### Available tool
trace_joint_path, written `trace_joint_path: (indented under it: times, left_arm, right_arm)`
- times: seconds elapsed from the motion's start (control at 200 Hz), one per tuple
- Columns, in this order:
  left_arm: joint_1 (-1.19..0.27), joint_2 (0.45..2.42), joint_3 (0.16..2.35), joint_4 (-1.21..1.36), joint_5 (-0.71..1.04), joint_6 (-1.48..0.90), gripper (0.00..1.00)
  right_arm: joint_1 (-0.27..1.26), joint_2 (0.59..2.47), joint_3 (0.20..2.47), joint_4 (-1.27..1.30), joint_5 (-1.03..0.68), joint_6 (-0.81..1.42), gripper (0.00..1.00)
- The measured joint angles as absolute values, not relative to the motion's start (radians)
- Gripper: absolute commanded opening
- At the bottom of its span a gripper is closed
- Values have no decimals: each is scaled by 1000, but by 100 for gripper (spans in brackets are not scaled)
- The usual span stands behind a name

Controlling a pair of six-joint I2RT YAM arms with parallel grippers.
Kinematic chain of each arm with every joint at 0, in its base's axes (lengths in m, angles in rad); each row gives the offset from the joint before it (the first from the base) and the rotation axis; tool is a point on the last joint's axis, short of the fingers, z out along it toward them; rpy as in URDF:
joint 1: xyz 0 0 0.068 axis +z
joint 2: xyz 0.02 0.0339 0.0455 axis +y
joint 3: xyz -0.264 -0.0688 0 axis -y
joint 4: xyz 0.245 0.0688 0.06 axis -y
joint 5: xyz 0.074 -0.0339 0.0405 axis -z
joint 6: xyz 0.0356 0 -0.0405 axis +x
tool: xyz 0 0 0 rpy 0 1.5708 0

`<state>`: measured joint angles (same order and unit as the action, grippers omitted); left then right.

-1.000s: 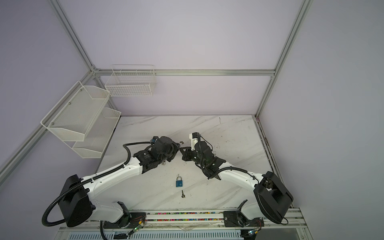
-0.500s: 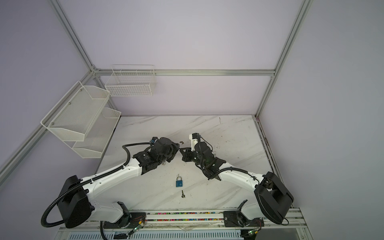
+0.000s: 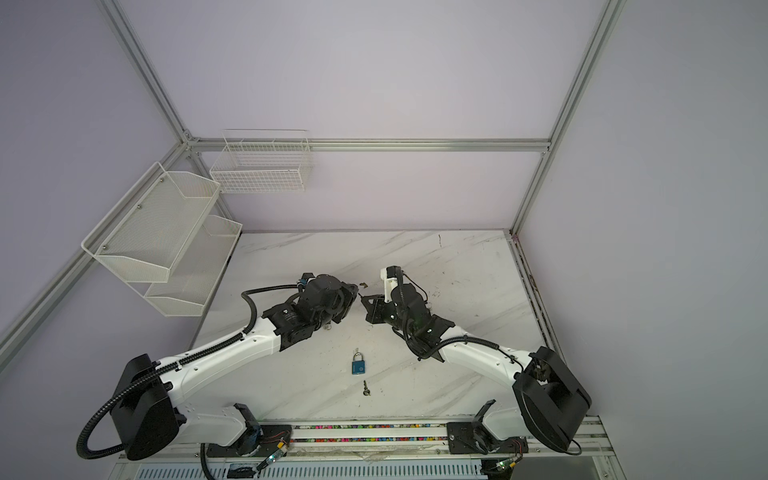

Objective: Unlock with the key

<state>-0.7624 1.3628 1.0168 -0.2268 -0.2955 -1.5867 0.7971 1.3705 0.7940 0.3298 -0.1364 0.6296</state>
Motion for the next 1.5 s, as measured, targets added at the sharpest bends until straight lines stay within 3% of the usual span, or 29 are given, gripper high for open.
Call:
trace_joint_path:
  times: [1.5]
  left_arm:
    - [-761,1340,1016,-187,-297,-1586,0]
  right_arm:
    - [799,1367,875,246,-119,573,0]
